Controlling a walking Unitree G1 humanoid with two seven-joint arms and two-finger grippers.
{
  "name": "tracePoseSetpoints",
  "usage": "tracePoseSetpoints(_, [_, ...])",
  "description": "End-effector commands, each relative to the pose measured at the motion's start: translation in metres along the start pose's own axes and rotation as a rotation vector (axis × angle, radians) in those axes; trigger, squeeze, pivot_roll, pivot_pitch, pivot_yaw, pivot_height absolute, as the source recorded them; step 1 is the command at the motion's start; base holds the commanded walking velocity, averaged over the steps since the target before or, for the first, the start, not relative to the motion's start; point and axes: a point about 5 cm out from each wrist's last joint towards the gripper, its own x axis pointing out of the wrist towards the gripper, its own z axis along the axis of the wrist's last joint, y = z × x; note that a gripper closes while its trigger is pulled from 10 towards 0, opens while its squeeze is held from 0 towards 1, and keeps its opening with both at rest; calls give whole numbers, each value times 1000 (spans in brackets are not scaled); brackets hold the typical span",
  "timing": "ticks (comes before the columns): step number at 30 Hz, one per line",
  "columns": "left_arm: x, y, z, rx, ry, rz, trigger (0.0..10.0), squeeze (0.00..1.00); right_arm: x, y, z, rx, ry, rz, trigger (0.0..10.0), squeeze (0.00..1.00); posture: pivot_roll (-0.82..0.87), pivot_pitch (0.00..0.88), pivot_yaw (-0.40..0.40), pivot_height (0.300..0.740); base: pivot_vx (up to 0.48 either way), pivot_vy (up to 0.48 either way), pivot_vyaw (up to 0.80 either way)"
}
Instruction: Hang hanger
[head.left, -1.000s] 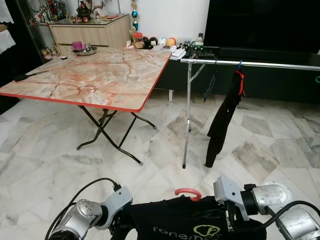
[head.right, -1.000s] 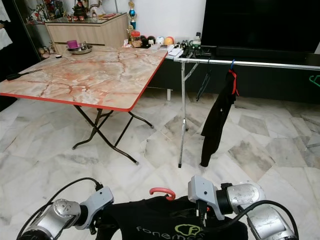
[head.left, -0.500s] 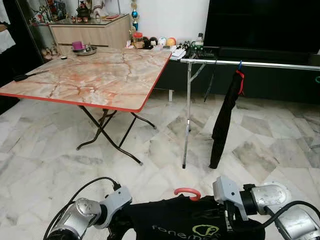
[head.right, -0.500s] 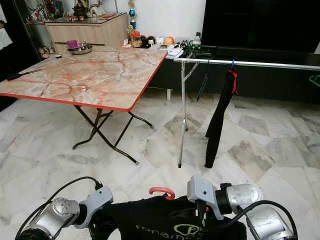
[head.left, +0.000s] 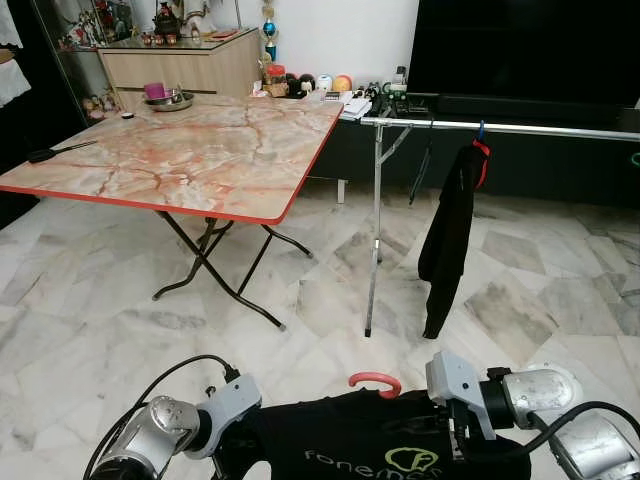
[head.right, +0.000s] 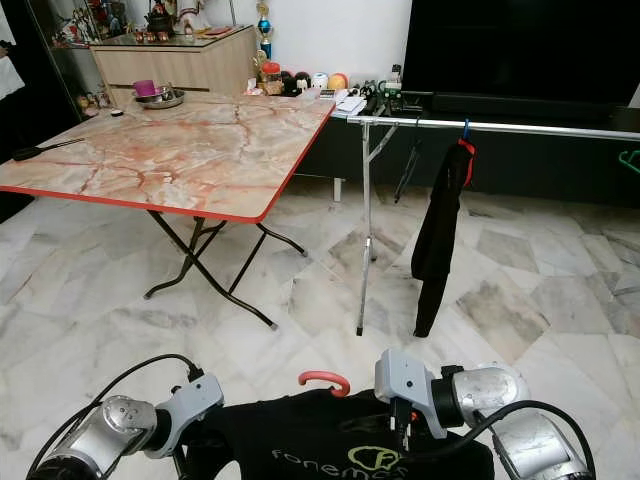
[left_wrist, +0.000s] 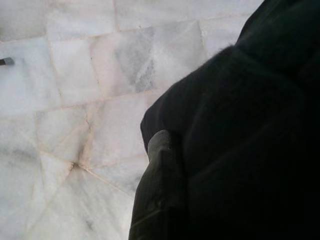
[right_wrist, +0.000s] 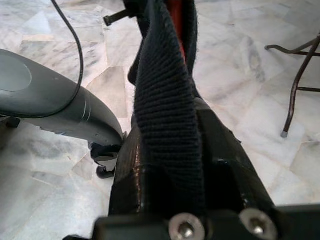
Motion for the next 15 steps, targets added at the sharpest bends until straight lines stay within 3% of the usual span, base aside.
tracePoseSetpoints(1, [-2,0,-8,2,51,-13,0,0,-12,-13,12,-41,-37,-97,10000,0,94,0,17,740,0,0,0])
tracePoseSetpoints(7, [-2,-2,-10,-5,58,-27,0,0,-18,-20,6,-25,2,-170,10000,0,93,0,17,740,0,0,0])
tracePoseSetpoints(10, [-7,-4,-8,-12,31,-81,0,0,-27,-39,-4,-18,93,-374,10000,0,92,0,19,740,0,0,0])
tracePoseSetpoints(15, [-10,-2,-7,-4,29,-74,0,0,-30,-46,-10,-4,142,-464,10000,0,95,0,18,740,0,0,0])
